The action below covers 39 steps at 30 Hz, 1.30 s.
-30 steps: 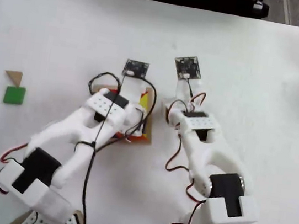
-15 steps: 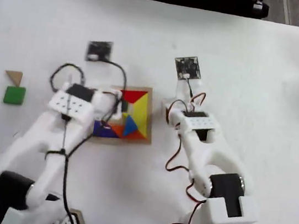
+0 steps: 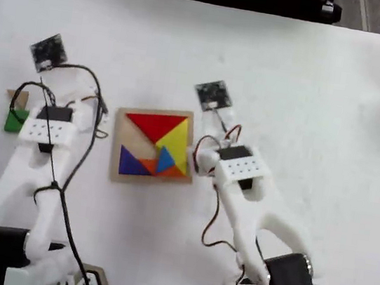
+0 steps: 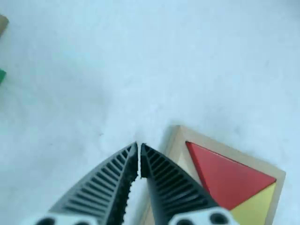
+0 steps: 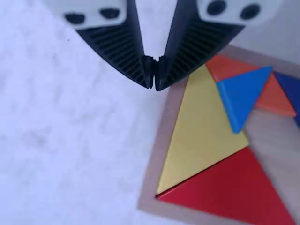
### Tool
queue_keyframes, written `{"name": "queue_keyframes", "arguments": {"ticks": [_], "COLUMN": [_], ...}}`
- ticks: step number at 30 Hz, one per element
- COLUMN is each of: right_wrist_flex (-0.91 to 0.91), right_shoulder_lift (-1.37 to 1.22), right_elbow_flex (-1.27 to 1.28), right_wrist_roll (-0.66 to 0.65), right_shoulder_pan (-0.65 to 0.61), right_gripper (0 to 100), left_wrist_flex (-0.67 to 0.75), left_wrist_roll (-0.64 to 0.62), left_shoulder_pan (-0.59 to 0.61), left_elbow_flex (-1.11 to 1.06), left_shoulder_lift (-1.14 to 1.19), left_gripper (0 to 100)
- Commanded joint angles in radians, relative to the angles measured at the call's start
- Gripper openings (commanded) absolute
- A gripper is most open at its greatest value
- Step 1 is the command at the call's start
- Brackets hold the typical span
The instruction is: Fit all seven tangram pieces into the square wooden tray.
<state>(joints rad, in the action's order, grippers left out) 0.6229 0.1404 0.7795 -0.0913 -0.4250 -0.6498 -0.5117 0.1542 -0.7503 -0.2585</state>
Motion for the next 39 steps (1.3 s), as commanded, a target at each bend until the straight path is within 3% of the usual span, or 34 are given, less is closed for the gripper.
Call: {"name": "queue_keyframes", "arguments": {"ticks": [1, 9, 14, 24, 28, 34, 39], "right_wrist_flex": [-0.030, -0.042, -0.173, -0.177, -0.154, 0.028, -0.005], "right_shoulder_lift": [0.048, 0.039, -0.084, -0.093, -0.076, 0.082, 0.065], "right_elbow_flex": [0.006, 0.028, 0.020, -0.005, -0.005, 0.003, 0.028], "right_wrist_roll": [-0.015, -0.015, -0.015, -0.015, -0.015, -0.015, -0.015], "right_shoulder_pan": [-0.048, -0.130, -0.131, -0.113, -0.113, -0.136, -0.171], "right_gripper": [2.0, 2.1, 2.1, 2.1, 2.1, 2.0, 2.1], "left_wrist_flex": [0.109, 0.258, 0.264, 0.190, 0.198, 0.201, 0.222], "left_wrist_roll": [-0.017, -0.015, -0.020, -0.015, -0.015, -0.014, -0.014], "left_shoulder_pan": [0.056, 0.068, 0.076, 0.125, 0.124, 0.120, 0.117], "left_elbow_flex": [0.008, -0.058, -0.048, 0.117, 0.127, 0.129, 0.127], "left_shoulder_lift": [-0.044, -0.044, -0.030, 0.173, 0.191, 0.193, 0.194], "left_gripper": [2, 2, 2, 2, 2, 2, 2]}}
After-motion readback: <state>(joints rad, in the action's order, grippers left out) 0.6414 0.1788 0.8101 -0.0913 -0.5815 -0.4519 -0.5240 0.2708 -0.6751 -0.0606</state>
